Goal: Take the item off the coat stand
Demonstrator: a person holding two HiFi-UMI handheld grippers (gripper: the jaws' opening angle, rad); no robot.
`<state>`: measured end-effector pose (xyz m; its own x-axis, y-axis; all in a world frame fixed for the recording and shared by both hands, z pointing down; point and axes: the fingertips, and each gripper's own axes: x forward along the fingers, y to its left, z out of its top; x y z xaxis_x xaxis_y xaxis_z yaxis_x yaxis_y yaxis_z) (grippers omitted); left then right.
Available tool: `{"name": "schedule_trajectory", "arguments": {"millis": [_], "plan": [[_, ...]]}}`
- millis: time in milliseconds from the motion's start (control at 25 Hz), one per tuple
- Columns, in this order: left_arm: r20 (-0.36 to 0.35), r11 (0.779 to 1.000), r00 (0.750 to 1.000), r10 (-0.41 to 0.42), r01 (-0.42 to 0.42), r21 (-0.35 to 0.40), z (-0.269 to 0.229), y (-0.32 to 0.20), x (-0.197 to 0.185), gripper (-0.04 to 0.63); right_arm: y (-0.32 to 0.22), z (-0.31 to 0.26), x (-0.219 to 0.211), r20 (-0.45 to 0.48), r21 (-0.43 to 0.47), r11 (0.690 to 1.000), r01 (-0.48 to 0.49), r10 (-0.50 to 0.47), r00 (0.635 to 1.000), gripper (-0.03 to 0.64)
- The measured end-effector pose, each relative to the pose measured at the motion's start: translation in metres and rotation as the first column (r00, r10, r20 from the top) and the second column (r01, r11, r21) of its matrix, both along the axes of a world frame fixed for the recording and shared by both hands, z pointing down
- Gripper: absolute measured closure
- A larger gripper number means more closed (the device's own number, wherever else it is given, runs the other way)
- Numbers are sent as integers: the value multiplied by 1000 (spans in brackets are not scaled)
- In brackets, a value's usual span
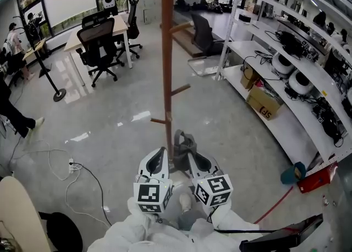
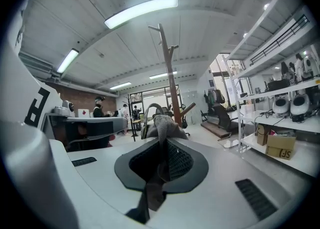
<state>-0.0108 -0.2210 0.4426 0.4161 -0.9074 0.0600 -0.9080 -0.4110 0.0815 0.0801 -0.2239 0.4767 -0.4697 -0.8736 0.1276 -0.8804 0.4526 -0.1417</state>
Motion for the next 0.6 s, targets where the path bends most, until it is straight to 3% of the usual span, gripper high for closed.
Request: {"name": "schedule_trajectory", "arguments": {"millis": [280,600], "plan": [[-25,1000,1000,-10,9,-11,0,29,-11,607,37,-2,3,3,-13,999,-40,40,999,594],[-38,999,998,-44,43,-27,3,47,-7,607,49,-10,1,-15,16,1000,-4,5,1000,594]]}}
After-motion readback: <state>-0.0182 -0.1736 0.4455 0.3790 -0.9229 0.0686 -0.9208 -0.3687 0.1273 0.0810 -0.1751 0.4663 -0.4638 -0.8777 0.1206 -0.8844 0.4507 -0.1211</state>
